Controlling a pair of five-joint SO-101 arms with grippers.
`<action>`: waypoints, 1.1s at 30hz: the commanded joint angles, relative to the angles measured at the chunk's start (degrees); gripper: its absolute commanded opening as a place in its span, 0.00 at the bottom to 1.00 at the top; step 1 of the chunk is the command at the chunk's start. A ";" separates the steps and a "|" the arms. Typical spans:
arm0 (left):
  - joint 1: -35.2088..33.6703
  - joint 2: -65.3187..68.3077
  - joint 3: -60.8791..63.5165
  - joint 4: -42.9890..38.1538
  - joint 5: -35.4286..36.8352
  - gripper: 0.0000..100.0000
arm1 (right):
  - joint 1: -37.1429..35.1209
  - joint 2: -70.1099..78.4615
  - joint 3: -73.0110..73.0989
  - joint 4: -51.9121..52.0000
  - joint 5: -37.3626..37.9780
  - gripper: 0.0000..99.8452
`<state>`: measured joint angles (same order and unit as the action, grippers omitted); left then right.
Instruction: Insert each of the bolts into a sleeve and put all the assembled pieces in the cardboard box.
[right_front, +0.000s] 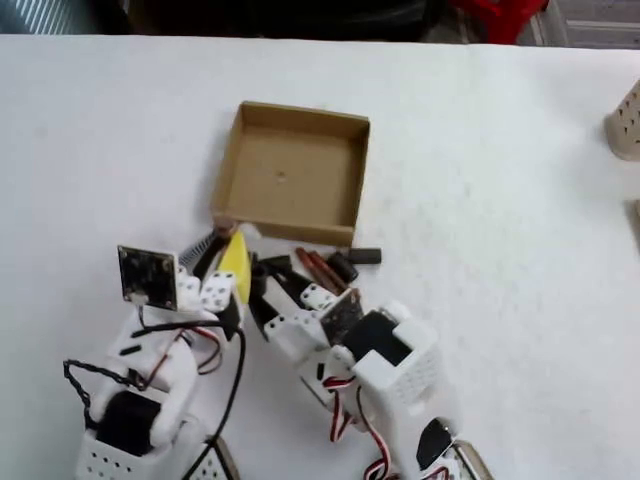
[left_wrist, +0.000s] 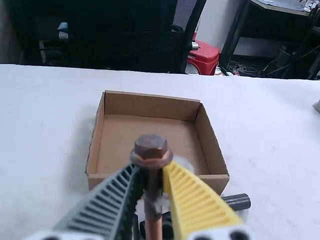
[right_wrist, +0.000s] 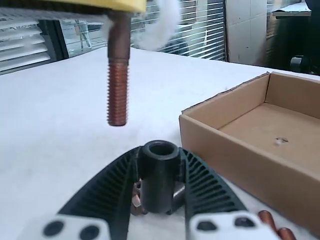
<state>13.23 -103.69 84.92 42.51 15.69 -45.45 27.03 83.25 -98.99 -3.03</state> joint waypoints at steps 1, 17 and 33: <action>0.92 -1.19 -4.13 0.53 2.90 0.02 | 0.31 -0.31 0.00 -1.36 0.88 0.02; 6.02 -1.19 0.97 -5.10 -0.44 0.02 | 0.13 -0.31 0.00 -1.27 0.97 0.02; 3.38 -1.19 5.19 -8.79 -1.58 0.02 | 0.13 -0.31 0.09 -1.27 0.97 0.02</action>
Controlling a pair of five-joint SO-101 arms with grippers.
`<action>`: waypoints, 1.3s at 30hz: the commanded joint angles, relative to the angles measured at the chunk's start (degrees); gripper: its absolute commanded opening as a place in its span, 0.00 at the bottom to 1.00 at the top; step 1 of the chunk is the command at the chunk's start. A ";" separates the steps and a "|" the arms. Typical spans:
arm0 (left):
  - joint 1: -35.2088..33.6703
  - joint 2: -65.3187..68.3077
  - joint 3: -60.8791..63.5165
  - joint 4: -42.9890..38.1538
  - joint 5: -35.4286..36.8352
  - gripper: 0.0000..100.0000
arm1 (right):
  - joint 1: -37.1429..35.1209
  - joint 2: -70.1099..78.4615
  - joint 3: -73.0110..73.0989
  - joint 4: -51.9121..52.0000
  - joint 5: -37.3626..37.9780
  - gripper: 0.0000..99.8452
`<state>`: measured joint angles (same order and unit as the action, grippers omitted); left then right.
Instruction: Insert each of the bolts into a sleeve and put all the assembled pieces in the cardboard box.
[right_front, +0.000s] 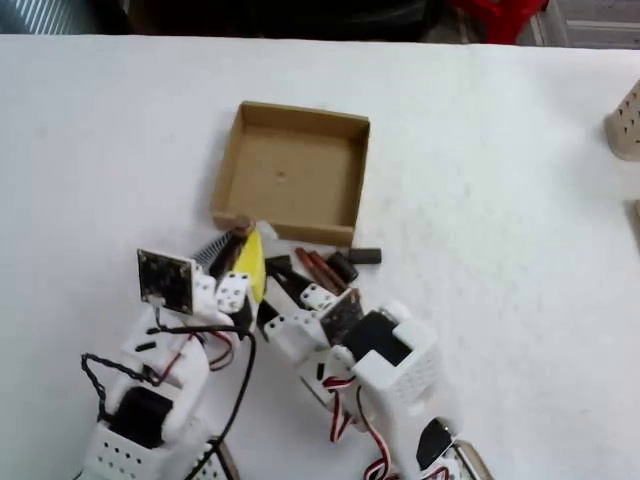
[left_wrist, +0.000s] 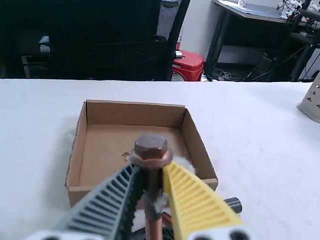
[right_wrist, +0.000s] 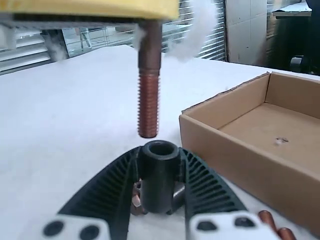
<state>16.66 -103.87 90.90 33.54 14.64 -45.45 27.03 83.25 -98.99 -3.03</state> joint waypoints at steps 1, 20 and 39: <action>-0.04 -1.01 -0.79 0.18 -0.53 0.02 | 0.13 -0.31 0.09 -1.27 0.97 0.02; 3.82 -1.01 0.79 2.99 -0.62 0.02 | 0.13 -0.31 0.09 -1.27 0.97 0.02; 0.13 -0.84 6.15 -10.11 -4.66 0.02 | 0.13 -0.31 0.09 -1.27 0.97 0.02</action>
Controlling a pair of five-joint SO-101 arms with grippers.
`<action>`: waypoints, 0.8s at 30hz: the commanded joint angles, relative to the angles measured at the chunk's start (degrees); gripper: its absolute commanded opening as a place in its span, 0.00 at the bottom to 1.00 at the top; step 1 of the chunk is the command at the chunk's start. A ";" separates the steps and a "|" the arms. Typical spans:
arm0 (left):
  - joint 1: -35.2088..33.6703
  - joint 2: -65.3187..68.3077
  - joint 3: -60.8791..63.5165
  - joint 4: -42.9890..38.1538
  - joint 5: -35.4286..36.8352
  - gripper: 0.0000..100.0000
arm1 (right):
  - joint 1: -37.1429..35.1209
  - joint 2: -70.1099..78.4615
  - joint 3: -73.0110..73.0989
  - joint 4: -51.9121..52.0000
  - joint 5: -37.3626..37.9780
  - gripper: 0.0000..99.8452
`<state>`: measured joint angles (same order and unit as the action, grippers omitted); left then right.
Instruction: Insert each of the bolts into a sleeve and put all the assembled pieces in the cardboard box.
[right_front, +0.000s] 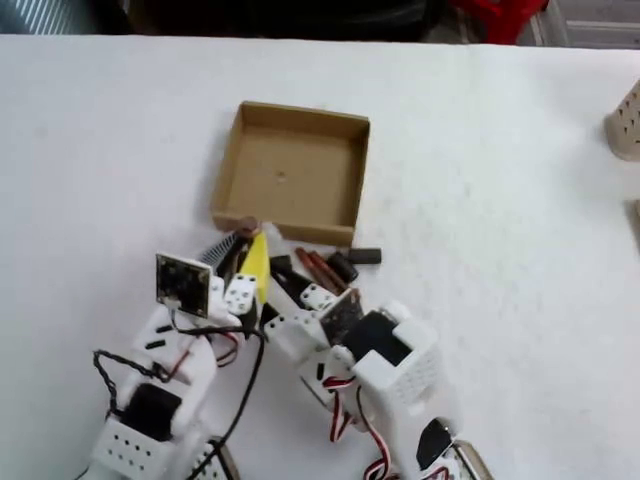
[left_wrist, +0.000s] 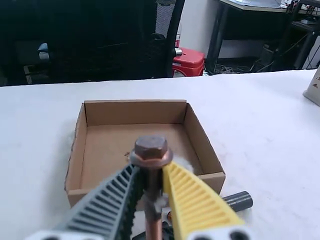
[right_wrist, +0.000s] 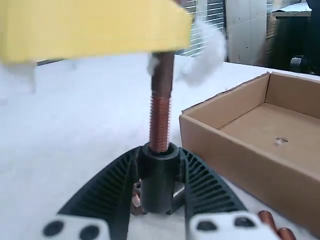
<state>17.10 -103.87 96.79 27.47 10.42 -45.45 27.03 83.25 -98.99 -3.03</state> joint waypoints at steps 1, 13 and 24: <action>-0.22 -0.84 0.09 -3.87 -0.44 0.02 | 0.13 -0.31 0.09 -1.27 0.97 0.02; 1.27 -0.92 0.09 2.29 -0.35 0.02 | 0.13 -0.31 0.09 -1.27 0.97 0.02; 1.45 -0.92 0.09 3.96 -0.35 0.02 | 0.31 -0.31 0.18 -1.27 0.97 0.02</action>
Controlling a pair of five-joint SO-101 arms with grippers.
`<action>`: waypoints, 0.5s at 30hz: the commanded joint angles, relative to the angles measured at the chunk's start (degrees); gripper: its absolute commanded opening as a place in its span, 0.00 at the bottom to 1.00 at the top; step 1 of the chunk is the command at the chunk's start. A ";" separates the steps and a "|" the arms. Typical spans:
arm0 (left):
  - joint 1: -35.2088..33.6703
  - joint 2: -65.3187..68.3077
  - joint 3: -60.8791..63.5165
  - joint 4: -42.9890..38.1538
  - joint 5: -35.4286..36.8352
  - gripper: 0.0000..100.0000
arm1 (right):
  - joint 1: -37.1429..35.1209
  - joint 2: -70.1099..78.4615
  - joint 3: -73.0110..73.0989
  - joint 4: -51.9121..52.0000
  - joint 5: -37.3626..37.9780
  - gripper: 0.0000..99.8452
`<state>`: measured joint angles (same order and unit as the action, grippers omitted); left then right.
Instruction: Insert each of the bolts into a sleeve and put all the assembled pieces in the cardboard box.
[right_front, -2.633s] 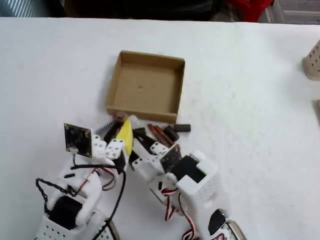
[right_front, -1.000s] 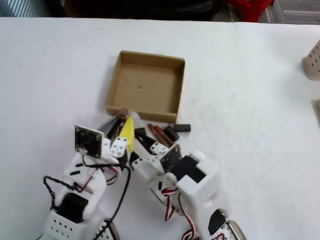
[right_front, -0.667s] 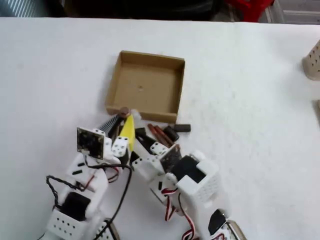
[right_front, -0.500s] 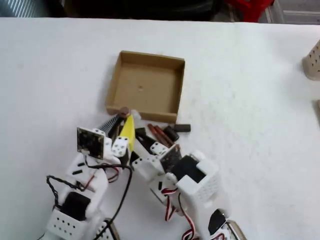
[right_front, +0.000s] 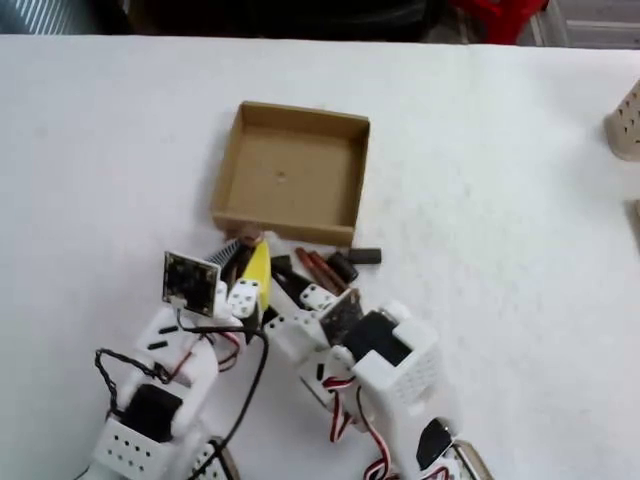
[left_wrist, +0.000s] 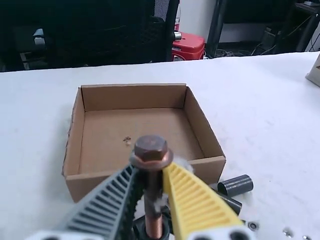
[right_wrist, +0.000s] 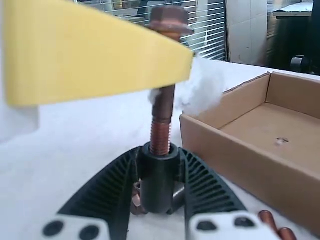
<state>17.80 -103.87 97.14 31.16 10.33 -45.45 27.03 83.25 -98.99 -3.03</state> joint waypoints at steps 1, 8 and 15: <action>0.75 -0.92 -0.26 1.32 -0.26 0.02 | 0.31 -0.31 0.18 -1.27 0.97 0.02; 2.51 -0.92 -0.18 9.58 -0.35 0.02 | 0.40 -0.31 0.18 -1.27 0.97 0.02; 3.30 -0.92 -0.18 17.32 -7.21 0.02 | 0.48 -0.66 0.18 -1.27 0.97 0.02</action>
<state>20.09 -103.87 97.14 44.44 7.08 -45.63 27.03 83.43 -98.99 -2.95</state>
